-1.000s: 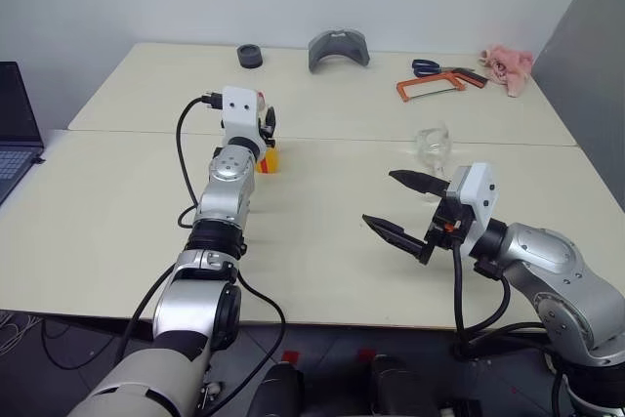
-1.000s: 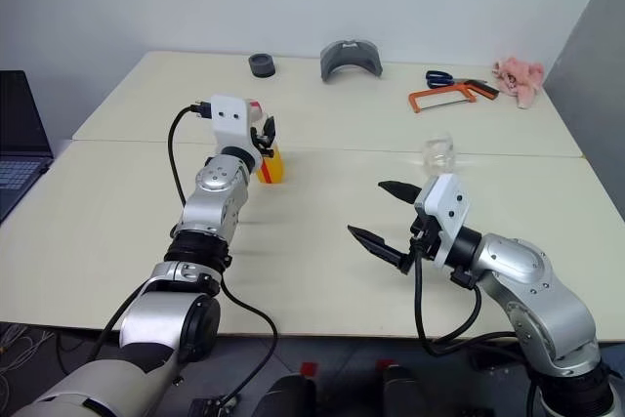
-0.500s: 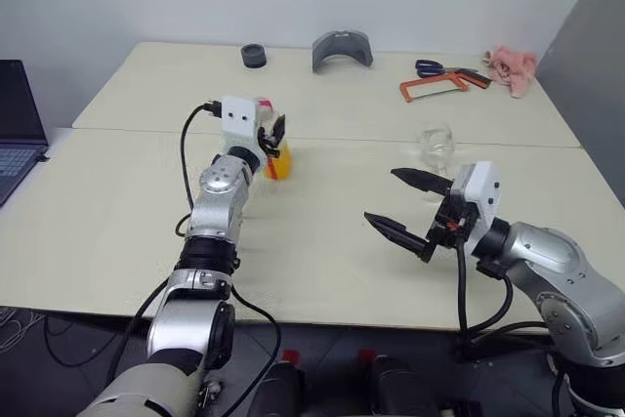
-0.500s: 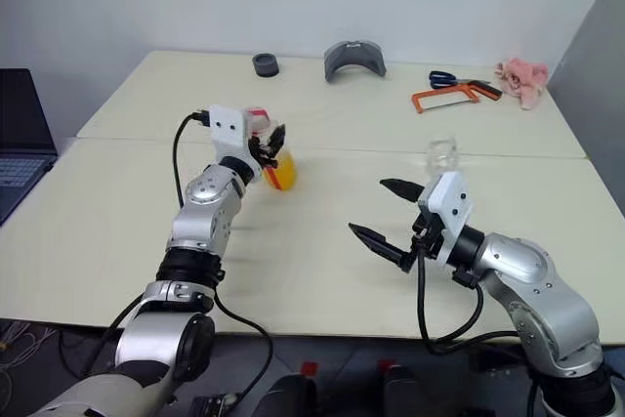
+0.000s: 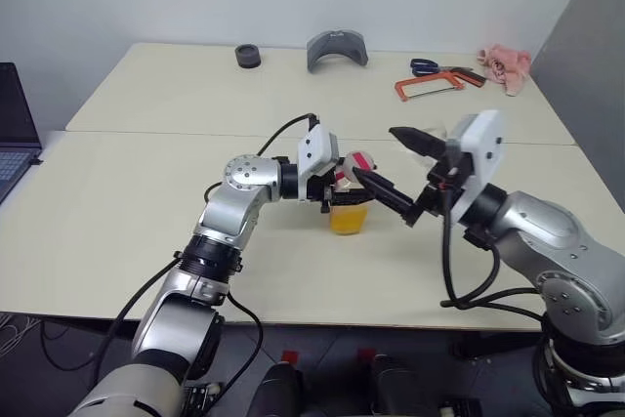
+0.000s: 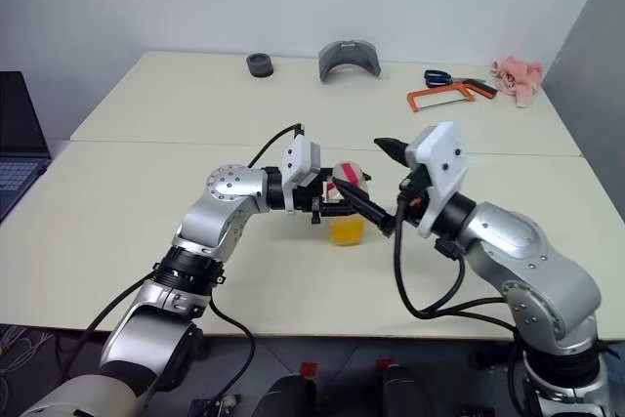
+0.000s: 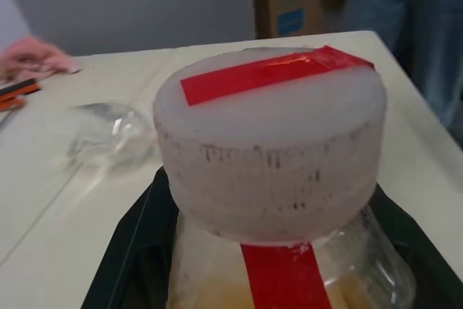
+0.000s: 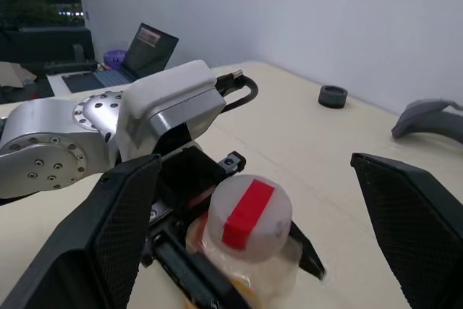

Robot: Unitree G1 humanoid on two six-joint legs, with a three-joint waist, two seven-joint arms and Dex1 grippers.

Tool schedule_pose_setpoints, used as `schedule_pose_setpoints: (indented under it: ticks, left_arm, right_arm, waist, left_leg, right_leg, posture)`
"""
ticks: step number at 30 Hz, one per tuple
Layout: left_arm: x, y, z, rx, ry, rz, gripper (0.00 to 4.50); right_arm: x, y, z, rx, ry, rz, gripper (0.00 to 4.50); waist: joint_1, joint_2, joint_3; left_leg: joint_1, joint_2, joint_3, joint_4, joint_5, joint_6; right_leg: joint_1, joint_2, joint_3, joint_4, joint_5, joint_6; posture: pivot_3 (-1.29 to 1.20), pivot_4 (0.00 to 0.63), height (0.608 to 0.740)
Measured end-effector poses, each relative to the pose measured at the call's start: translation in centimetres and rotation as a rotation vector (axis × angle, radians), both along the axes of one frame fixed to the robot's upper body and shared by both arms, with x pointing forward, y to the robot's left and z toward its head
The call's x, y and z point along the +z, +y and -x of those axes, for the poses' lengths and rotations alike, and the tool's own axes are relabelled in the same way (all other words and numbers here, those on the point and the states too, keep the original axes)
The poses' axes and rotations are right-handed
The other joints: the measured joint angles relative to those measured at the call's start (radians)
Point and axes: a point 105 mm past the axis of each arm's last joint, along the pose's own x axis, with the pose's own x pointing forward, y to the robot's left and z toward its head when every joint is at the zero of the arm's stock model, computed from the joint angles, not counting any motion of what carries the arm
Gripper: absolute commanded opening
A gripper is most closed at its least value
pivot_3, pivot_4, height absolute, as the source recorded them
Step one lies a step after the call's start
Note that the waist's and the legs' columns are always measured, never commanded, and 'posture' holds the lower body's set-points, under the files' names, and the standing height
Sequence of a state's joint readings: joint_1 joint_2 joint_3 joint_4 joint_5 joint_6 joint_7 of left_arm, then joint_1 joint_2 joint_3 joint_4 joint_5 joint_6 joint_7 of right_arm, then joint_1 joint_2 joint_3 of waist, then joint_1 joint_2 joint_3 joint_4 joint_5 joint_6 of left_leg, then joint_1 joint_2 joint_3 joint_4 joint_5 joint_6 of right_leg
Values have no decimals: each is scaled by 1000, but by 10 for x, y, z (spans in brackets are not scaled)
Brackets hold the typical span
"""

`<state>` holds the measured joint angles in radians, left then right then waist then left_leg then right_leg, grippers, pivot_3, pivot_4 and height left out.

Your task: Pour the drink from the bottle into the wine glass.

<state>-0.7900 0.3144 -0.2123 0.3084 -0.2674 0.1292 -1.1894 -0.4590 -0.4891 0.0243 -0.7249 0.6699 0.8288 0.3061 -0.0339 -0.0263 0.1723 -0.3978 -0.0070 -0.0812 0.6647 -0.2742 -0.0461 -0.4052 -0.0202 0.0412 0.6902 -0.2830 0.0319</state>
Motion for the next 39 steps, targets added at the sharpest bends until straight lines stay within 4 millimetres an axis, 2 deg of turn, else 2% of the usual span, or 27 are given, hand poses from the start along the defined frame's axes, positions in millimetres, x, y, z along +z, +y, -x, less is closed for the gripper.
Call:
schedule_pose_setpoints:
  ticks: [3, 9, 19, 22, 27, 28, 33, 37, 39]
  left_arm:
    - [1, -4, 2, -33, -5, 5, 2165]
    - [-5, -6, 0, -48, 20, 3, 2165]
    - [-6, -5, 1, -60, 12, 0, 2165]
    - [-6, -5, 1, -59, 10, 1, 2165]
    - [-6, -5, 1, -60, 8, 2, 2165]
    - [-6, -4, 1, -61, 7, 2, 2165]
    - [-6, -4, 4, -95, 18, -6, 2164]
    - [-5, -3, 7, -166, 21, -55, 2160]
    - [1, -3, 7, -190, 9, -73, 2102]
  right_arm:
    - [0, 8, -2, -3, 1, 10, 4500]
    - [-7, 11, -4, -23, 14, 41, 4500]
    - [-22, 9, -17, -60, 95, 34, 4500]
    - [-23, 9, -18, -58, 106, 30, 3870]
    - [-24, 10, -18, -38, 116, 26, 2080]
    - [-25, 10, -18, -31, 115, 26, 1865]
    - [-25, 8, -16, 62, 74, 60, 1880]
    - [-19, 6, -20, 349, -25, 282, 1880]
    - [-12, 4, -26, 456, -38, 331, 1880]
  waist:
    - [1, 0, 0]
    - [1, 0, 0]
    - [1, 0, 0]
    - [1, 0, 0]
    - [1, 0, 0]
    - [1, 0, 0]
    - [1, 0, 0]
    - [-3, 1, 2]
    - [-5, 1, 2]
  left_leg:
    - [0, 0, 0, 0, 0, 0]
    - [0, 0, -1, 0, 0, 0]
    - [0, 0, -1, 0, 0, 0]
    - [0, 0, -1, 0, 0, 0]
    - [0, 0, -1, 0, 0, 0]
    - [0, 0, -1, 0, 0, 0]
    - [0, -1, 0, 0, 0, 0]
    - [0, -1, 3, 0, 0, 1]
    - [1, 0, 2, 0, 0, 1]
  right_leg:
    - [0, 0, 0, 0, 0, 0]
    - [0, 0, 0, 0, 0, 0]
    - [0, 0, 0, 0, 0, 0]
    - [0, 0, 0, 0, 0, 0]
    - [0, 0, 0, 0, 0, 0]
    - [0, 0, 0, 0, 0, 0]
    - [0, 0, 0, 0, 0, 0]
    - [0, 2, 0, -1, 0, 0]
    - [0, 3, -1, -1, 0, 0]
  posture:
    - [0, 150, 740]
    - [0, 150, 740]
    - [0, 150, 740]
    - [0, 150, 740]
    - [0, 150, 740]
    - [0, 150, 740]
    - [0, 150, 740]
    - [0, 150, 740]
    - [0, 150, 740]
